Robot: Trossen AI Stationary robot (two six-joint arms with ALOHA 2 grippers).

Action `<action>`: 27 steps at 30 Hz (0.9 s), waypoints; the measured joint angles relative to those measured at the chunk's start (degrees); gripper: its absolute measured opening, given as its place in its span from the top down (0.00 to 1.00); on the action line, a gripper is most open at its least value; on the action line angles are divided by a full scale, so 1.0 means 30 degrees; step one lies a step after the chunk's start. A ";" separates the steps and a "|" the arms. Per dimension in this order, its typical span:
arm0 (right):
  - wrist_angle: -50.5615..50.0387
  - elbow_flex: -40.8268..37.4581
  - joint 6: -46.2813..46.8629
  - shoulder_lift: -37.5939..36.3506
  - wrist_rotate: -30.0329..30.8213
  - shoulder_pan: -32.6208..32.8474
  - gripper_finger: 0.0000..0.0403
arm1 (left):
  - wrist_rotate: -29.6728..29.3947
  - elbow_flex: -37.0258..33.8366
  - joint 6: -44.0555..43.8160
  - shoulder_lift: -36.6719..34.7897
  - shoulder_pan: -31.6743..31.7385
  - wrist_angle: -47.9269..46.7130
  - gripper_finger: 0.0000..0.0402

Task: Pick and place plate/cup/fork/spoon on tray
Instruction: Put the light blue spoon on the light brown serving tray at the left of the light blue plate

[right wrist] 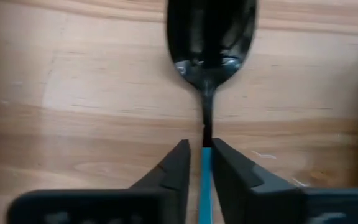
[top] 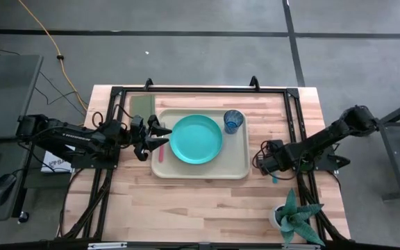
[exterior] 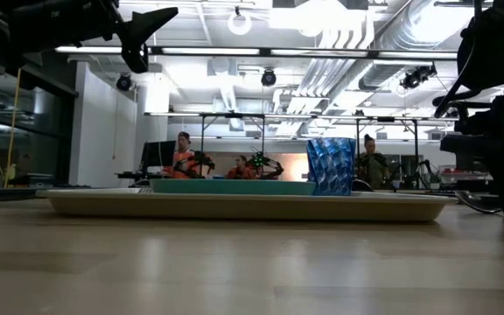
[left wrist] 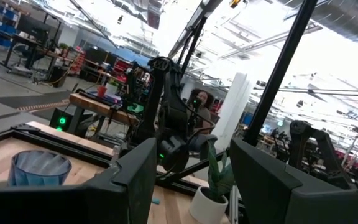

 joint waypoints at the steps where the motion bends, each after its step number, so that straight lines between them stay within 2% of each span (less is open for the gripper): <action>1: 0.0048 0.0000 -0.0037 0.0000 0.0072 0.0000 0.91 | -0.0006 0.0000 0.0000 0.0000 0.0000 0.0003 0.54; 4: 0.0068 0.0000 -0.0086 0.0000 0.0311 0.0000 0.98 | 0.0000 0.0000 0.0000 0.0000 0.0000 -0.0057 0.54; 22: -0.0148 0.0081 -0.1239 0.0012 0.0632 0.0019 1.00 | -0.0006 0.0000 0.0653 0.0000 -0.0007 -0.0137 0.54; 27: -0.1909 0.1040 -0.1585 0.0095 0.1812 0.0429 1.00 | -0.0004 0.0000 0.1690 0.0000 -0.0007 -0.0132 0.54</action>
